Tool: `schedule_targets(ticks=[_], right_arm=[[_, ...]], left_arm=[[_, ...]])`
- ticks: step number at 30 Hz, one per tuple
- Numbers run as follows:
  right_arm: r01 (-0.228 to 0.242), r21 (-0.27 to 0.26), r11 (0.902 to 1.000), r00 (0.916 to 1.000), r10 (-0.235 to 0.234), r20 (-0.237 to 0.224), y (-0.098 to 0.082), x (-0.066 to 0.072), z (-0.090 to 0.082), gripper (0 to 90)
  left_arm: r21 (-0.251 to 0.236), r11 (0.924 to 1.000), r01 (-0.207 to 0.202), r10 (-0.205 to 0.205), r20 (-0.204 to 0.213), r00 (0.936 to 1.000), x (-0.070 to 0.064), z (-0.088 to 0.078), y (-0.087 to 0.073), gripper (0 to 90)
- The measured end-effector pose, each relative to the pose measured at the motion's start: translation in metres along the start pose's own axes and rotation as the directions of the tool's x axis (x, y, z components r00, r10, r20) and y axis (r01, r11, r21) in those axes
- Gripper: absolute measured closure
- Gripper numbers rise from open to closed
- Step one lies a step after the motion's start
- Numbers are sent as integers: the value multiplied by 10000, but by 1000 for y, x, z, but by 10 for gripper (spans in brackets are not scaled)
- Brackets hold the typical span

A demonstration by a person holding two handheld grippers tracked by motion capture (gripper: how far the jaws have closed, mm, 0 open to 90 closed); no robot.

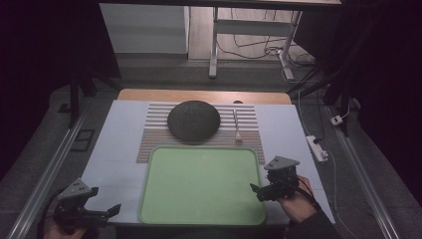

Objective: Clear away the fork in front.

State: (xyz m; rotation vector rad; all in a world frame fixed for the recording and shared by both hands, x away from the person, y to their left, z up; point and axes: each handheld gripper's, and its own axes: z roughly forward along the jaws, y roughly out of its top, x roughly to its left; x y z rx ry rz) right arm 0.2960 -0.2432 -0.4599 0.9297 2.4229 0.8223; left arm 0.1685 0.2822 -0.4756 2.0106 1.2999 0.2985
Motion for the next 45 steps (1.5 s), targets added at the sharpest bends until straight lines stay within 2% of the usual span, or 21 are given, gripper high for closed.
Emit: schedule_targets(ticks=[4,5,11,14,21,24,27,31,36,40,43,45], right_arm=[[283,85,9996,9995,-284,138,7,-2,6,0],[566,283,9980,9978,-576,340,10,-2,11,0],[366,281,9989,9977,-382,566,15,-5,21,0],[492,292,9984,9957,-514,765,19,-9,27,0],[797,548,9953,9931,-840,817,31,-16,39,0],[873,503,9949,9916,-917,916,35,-17,43,0],[1121,645,9916,9849,-1195,1250,41,-20,50,0],[1143,579,9918,9834,-1213,1353,45,-24,55,0],[1307,749,9886,9781,-1410,1532,52,-30,63,0],[1544,952,9834,9711,-1687,1686,62,-35,73,0],[1565,971,9829,9697,-1716,1741,65,-37,77,0],[1697,1149,9788,9651,-1886,1818,68,-39,82,0]], left_arm=[[12,10000,2,-2,-5,10000,0,0,0,17],[22,10000,8,-8,-6,10000,0,0,0,17],[24,10000,41,-41,-8,10000,0,0,0,17],[32,10000,46,-46,-4,10000,0,0,0,17],[42,9999,92,-92,11,10000,1,0,0,18],[55,9999,90,-90,13,10000,1,0,0,17],[61,10000,63,-63,4,10000,1,1,0,17],[83,9999,62,-62,11,10000,0,1,0,17],[127,9999,40,-40,-13,10000,0,1,0,17],[147,9999,39,-39,-3,10000,0,1,1,17],[153,9999,54,-54,8,10000,0,1,0,17],[153,9999,53,-53,13,10000,0,1,0,17]])
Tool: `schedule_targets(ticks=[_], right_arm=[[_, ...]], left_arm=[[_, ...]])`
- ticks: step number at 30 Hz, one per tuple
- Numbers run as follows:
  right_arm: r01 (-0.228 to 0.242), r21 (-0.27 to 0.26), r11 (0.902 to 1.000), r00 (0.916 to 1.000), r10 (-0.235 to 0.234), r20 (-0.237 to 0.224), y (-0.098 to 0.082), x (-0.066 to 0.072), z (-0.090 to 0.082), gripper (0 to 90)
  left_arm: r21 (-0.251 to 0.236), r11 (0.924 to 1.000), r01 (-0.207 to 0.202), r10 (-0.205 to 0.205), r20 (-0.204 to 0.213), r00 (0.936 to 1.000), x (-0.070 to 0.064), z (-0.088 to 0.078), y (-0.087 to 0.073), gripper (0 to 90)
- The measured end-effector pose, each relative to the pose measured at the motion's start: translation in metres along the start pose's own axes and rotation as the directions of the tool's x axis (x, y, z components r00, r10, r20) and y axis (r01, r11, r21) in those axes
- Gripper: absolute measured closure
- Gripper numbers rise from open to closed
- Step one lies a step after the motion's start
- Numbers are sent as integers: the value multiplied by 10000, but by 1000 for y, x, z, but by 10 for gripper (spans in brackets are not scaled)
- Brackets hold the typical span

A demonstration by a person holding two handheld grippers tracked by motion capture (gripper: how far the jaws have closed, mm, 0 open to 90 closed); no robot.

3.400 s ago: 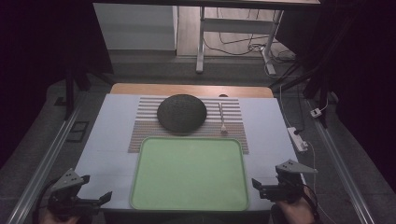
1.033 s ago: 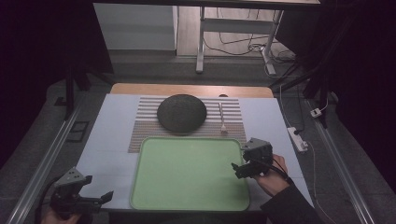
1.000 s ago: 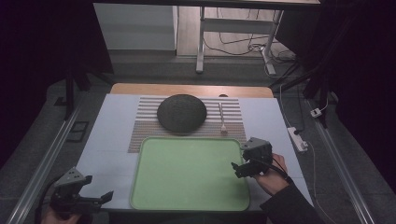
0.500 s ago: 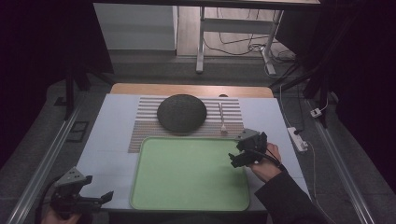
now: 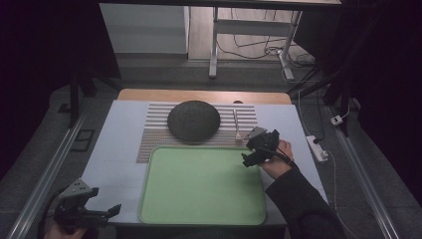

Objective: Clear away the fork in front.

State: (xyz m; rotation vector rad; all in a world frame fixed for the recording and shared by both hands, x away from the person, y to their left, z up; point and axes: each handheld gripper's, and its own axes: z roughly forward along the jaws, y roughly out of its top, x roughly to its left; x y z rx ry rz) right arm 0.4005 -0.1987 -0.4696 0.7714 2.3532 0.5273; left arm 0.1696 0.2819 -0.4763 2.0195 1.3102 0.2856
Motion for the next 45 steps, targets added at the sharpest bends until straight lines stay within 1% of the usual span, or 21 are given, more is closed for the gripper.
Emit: schedule_targets(ticks=[4,7,11,12,13,14,17,21,28,31,32,34,36,37,38,39,40,41,43,44,45], right_arm=[[111,16,9999,9999,-111,101,4,-2,5,0],[456,75,9989,9981,-459,400,9,-4,11,0],[592,143,9981,9973,-597,425,12,-5,17,0],[719,211,9972,9964,-727,430,13,-5,19,0],[884,282,9957,9941,-900,600,14,-5,21,0],[924,301,9953,9941,-939,545,15,-5,23,0],[1222,479,9913,9892,-1256,754,20,-4,30,1],[1582,601,9856,9836,-1626,782,26,-2,38,56],[2272,902,9697,9673,-2355,947,34,1,50,141],[2623,1072,9590,9588,-2716,838,36,1,56,210],[2623,1072,9590,9588,-2716,838,36,1,56,210],[2829,1105,9527,9537,-2917,734,38,2,58,251],[2901,1056,9512,9531,-2971,579,38,2,59,262],[3103,1150,9437,9453,-3191,673,39,3,60,281],[3220,1212,9390,9417,-3309,618,39,5,62,336],[3220,1212,9390,9417,-3309,618,39,5,62,336],[3384,1331,9316,9352,-3486,627,39,6,64,384],[3453,1358,9286,9334,-3548,530,39,6,66,407],[3676,1471,9183,9243,-3782,513,38,6,67,460],[3721,1429,9171,9246,-3797,294,38,6,69,478],[3792,1493,9132,9204,-3888,405,37,6,69,501]], left_arm=[[6,10000,7,-7,8,10000,0,0,0,17],[7,10000,22,-22,24,10000,0,0,0,17],[17,10000,53,-53,45,10000,1,0,0,18],[15,10000,67,-67,54,10000,1,0,0,18],[14,10000,75,-75,64,10000,1,0,0,18],[15,10000,82,-82,73,9999,1,0,0,18],[18,10000,78,-78,86,9999,1,0,0,18],[17,10000,93,-93,105,9999,2,0,0,20],[-15,9999,137,-137,139,9998,2,0,0,21],[-22,9999,144,-144,171,9998,3,0,-1,22],[-26,9999,152,-151,178,9997,3,0,-1,22],[-23,9999,157,-156,187,9997,3,0,-1,22],[-22,9999,150,-149,185,9997,3,0,-1,23],[-19,9999,141,-141,182,9997,3,0,-1,23],[-19,9999,141,-141,181,9997,3,0,-1,23],[-20,9999,142,-142,184,9997,3,0,-1,23],[-22,9999,142,-142,187,9997,3,0,-1,24],[-21,9999,141,-140,186,9997,3,0,-1,24],[-20,9999,136,-136,205,9997,3,0,-1,25],[-19,9999,132,-131,204,9997,3,-1,-1,25],[-21,9999,129,-128,207,9997,3,-1,-1,25]])
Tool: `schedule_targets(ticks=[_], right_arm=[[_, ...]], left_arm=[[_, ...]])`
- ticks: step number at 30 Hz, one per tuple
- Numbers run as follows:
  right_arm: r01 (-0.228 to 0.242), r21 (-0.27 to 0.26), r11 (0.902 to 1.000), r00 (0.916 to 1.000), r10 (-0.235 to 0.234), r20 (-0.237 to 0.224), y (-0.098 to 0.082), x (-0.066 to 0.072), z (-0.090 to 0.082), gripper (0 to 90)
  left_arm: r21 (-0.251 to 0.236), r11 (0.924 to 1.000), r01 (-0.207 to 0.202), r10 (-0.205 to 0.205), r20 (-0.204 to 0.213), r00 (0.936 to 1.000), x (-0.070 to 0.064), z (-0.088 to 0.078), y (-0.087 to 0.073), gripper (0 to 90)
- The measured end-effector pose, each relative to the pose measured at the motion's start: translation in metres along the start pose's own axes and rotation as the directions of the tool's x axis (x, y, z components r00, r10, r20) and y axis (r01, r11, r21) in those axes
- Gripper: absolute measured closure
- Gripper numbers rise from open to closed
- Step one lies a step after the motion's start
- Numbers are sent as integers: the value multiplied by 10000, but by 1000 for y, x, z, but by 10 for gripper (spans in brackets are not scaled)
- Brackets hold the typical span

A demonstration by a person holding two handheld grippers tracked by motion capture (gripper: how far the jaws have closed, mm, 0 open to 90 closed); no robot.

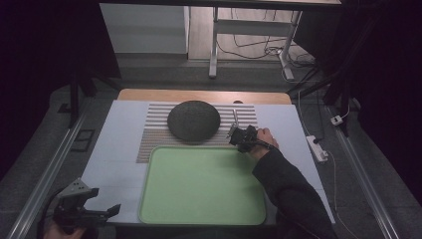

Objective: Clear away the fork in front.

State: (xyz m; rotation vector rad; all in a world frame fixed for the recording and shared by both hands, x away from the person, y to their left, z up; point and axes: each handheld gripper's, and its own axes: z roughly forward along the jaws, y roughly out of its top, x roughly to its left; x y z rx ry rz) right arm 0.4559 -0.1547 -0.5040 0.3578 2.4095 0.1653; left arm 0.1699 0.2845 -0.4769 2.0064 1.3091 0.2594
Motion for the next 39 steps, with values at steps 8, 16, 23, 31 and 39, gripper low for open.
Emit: schedule_targets(ticks=[8,16,23,31,39], right_arm=[[823,351,9960,9965,-827,89,-4,5,3,743],[1206,401,9919,9908,-1228,576,-7,7,-2,895],[948,62,9955,9954,-949,146,-8,2,-11,900],[82,-457,9989,9999,-77,118,-12,-3,-23,900],[-624,-1164,9912,9978,591,-314,-19,-6,-41,900]], left_arm=[[0,10000,-20,20,-18,10000,0,0,0,27],[-14,10000,-66,66,-10,10000,-1,0,0,30],[-131,9999,-75,74,-59,10000,-1,-1,0,20],[-439,9990,-109,114,108,9999,-3,-3,3,0],[-627,9964,-566,644,1304,9894,0,1,16,0]])
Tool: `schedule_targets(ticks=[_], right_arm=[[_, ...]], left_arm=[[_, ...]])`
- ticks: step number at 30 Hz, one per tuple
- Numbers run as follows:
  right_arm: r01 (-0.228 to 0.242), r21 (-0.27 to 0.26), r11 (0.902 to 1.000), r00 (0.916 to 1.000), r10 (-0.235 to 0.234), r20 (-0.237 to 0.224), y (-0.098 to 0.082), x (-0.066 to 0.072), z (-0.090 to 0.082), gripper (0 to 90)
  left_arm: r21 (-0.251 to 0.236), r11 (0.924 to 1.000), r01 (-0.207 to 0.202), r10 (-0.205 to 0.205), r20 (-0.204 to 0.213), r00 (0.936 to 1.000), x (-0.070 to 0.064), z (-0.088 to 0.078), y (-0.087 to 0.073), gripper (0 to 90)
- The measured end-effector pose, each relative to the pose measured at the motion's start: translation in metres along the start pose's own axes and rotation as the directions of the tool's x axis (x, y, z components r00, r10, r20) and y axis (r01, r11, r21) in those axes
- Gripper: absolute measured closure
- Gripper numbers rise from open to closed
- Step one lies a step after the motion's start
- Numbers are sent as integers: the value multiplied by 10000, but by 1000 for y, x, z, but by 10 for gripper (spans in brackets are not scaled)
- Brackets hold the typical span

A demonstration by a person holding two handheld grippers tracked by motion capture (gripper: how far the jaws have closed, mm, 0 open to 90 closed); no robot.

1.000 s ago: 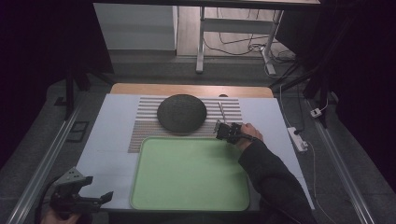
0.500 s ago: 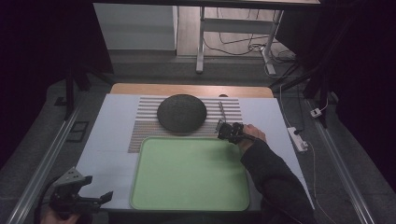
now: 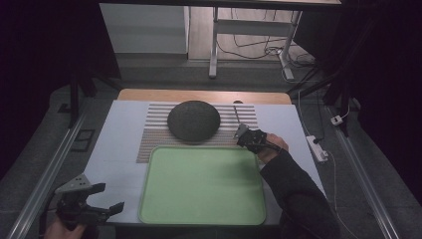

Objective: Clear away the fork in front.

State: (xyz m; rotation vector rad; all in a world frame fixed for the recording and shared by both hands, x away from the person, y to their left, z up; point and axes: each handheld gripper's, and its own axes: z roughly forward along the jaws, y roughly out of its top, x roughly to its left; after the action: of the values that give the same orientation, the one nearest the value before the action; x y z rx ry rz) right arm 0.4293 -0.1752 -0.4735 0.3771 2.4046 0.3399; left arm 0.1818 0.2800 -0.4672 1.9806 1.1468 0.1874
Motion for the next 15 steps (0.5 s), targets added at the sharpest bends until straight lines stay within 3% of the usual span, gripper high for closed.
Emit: schedule_targets(ticks=[4,9,12,15], right_arm=[[-324,-389,9987,9993,316,-212,-1,0,-10,900],[-944,-1083,9896,9924,849,-890,-2,-1,-25,899],[-1273,-1380,9822,9854,1093,-1307,-2,0,-32,899],[-1469,-1597,9762,9798,1215,-1589,-2,1,-37,899]], left_arm=[[-216,9984,-530,532,89,9985,0,4,7,0],[-335,9956,-877,882,157,9960,2,7,19,1],[-472,9903,-1310,1332,469,9900,2,12,25,0],[-342,9879,-1513,1535,762,9852,1,20,30,0]])
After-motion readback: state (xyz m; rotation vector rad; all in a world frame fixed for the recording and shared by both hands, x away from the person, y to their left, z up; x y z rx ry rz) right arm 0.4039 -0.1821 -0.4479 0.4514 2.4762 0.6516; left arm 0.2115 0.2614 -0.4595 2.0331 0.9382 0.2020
